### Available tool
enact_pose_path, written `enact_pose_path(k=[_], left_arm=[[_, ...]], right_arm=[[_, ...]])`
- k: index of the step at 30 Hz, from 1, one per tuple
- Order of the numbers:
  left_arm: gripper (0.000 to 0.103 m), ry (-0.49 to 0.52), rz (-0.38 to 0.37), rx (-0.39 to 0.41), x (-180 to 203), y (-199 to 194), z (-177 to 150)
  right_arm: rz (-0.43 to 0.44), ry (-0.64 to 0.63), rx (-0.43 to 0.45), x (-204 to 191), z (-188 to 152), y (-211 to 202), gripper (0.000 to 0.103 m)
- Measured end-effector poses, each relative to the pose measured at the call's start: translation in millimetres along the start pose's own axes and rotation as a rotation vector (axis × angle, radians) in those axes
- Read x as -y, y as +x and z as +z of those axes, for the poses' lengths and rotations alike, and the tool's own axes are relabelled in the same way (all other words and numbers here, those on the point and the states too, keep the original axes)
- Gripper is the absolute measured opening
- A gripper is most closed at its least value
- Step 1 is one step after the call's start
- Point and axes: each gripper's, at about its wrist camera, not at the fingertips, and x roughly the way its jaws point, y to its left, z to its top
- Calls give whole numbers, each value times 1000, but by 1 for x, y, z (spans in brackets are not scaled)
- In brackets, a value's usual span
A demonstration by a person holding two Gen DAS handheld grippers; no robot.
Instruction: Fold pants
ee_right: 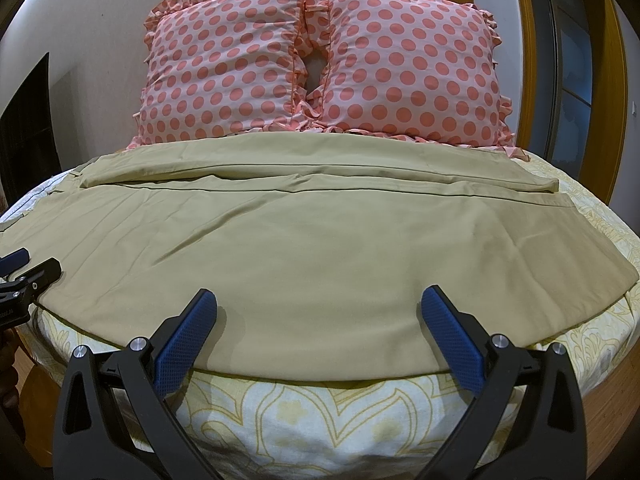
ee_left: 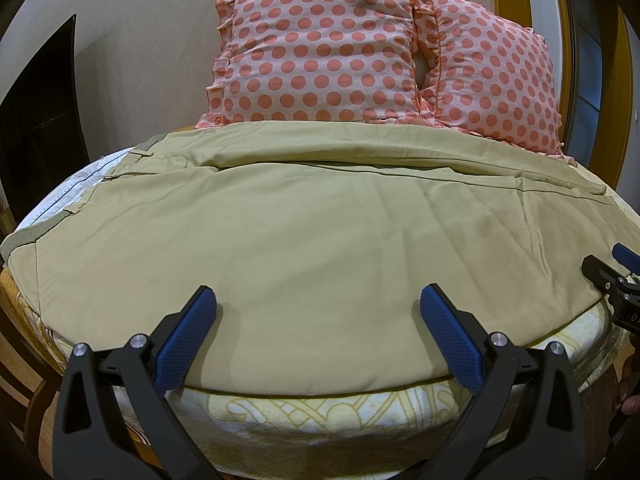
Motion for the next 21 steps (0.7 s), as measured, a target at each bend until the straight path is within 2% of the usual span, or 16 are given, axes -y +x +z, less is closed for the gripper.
enact_pose_path(k=[21], left_arm=[[101,2,-1,-1,-1,-1,1]], right_arm=[[1,-1,10,1,-2,2,102]])
